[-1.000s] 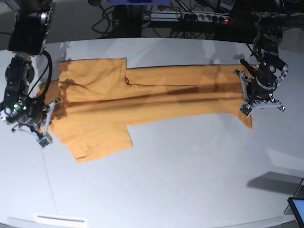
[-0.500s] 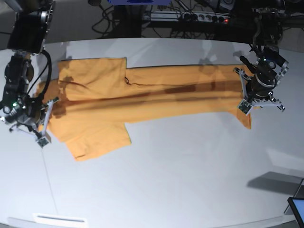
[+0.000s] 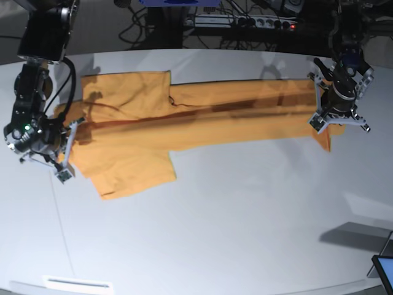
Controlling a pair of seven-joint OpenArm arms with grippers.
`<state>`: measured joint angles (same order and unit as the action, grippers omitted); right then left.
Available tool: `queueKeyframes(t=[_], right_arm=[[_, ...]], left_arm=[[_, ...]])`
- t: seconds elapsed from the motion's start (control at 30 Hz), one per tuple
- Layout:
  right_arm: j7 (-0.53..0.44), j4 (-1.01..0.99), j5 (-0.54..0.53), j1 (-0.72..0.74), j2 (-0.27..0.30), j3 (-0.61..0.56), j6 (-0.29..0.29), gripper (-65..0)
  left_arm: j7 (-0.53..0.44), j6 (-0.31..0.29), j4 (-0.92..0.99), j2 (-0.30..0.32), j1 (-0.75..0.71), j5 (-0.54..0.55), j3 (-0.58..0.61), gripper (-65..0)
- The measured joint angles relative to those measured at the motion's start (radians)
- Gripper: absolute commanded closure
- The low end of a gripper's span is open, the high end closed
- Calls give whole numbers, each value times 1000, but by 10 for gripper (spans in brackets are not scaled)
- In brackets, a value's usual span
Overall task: Fold the T-shirt properly
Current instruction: 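Drag the held shirt edges with both grippers to fold the sides inward, then regrasp the shirt edges with both grippers and lift them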
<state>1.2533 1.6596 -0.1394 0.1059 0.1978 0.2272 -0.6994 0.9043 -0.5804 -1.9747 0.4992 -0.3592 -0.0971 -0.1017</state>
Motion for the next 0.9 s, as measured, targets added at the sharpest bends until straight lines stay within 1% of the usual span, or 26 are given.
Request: queueKeyframes(t=[0.27,0.43,0.5,0.6,0.63,0.67,0.7,0.73,0.77,0.83,0.87,0.9], right_arm=[[1,0,7,-8,-19,0,0,-6],[2,-1,4,-20,-19,0,0,-17],[2,-1,4,-20,-19,0,0,-59],[2,-1,5,-20,-20,0,0,-174],[2,-1,5,-20,-19,1,0,-203],[2,-1,8,-20,-19,1,0,-223],[2,-1,8,-20,-19,1,0,-234],[2,-1,6,-21,-21,9,0,-234],[1,-1,3,-21,-26,27,0,-235],[2,-1,4,-26,-27,55,0,-235],[2,-1,5,-27,-24,64,0,-235],[3,-1,8,-29,-22,68,0,-235]], left_arm=[[-6,0,0,-3,-19,-19,0,0],[-3,0,1,-3,-29,-23,0,0],[-3,0,1,-2,-29,-23,0,0],[-3,0,1,3,-29,-24,0,0],[-2,0,1,4,-29,-27,0,-2],[-2,0,1,5,-29,-26,0,-20],[-2,0,1,5,-29,-26,0,-54],[-3,1,1,5,-32,-26,0,-91],[-4,2,1,6,-42,-27,0,-143],[-2,2,1,6,-60,-27,0,-212],[6,0,1,5,-66,-27,0,-233],[9,0,2,5,-67,-27,0,-242]])
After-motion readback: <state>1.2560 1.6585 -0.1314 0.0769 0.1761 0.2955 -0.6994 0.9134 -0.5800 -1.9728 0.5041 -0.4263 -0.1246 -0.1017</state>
